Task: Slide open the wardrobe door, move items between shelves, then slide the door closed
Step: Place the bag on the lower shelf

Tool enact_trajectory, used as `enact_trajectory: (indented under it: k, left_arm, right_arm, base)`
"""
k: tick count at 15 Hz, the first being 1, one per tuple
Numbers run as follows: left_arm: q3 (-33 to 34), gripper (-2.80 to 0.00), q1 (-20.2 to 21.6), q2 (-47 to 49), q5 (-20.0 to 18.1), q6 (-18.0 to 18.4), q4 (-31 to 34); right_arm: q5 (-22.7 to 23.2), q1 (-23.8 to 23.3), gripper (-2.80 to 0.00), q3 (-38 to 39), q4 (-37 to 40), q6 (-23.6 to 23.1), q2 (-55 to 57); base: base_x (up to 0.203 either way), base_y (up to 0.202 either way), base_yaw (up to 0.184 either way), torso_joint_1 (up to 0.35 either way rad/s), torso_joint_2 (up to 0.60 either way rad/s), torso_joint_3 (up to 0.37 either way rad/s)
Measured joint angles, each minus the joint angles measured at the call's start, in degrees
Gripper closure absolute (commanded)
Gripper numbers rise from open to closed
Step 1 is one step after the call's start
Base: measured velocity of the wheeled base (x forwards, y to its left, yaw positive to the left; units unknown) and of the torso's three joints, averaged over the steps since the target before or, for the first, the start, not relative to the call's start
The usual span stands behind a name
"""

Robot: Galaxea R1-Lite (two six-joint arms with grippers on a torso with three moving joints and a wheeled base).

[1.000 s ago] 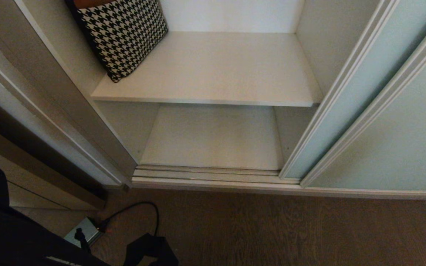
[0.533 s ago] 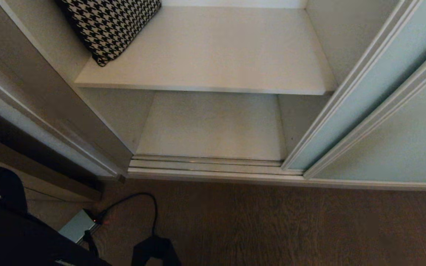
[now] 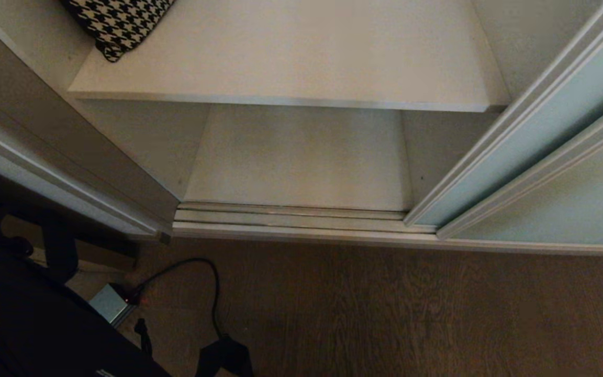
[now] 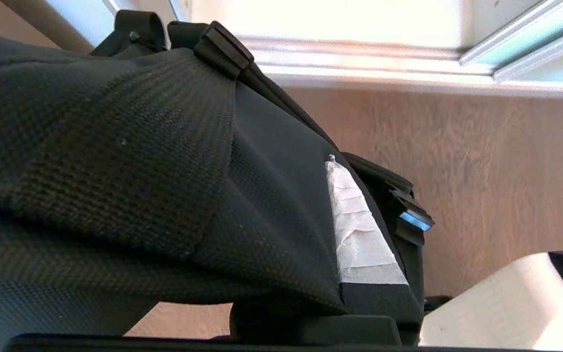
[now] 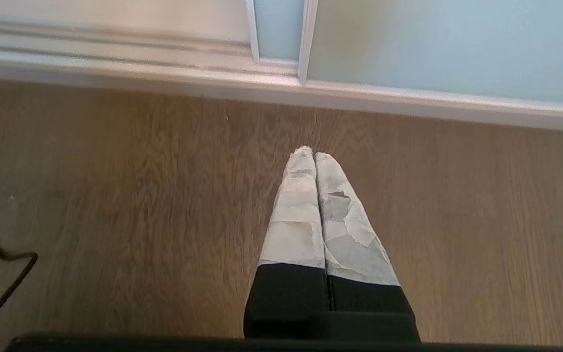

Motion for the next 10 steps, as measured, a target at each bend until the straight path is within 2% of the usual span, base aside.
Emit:
enact_trajectory:
  k: [10]
  left_arm:
    - [3.0, 0.00, 0.0, -0.5, -0.1, -0.1, 0.0]
  right_arm:
    - [0.0, 0.0, 0.00, 0.0, 0.0, 0.0, 0.0]
  base:
    - [0.000, 0.000, 0.000, 0.005, 0.00, -0.194]
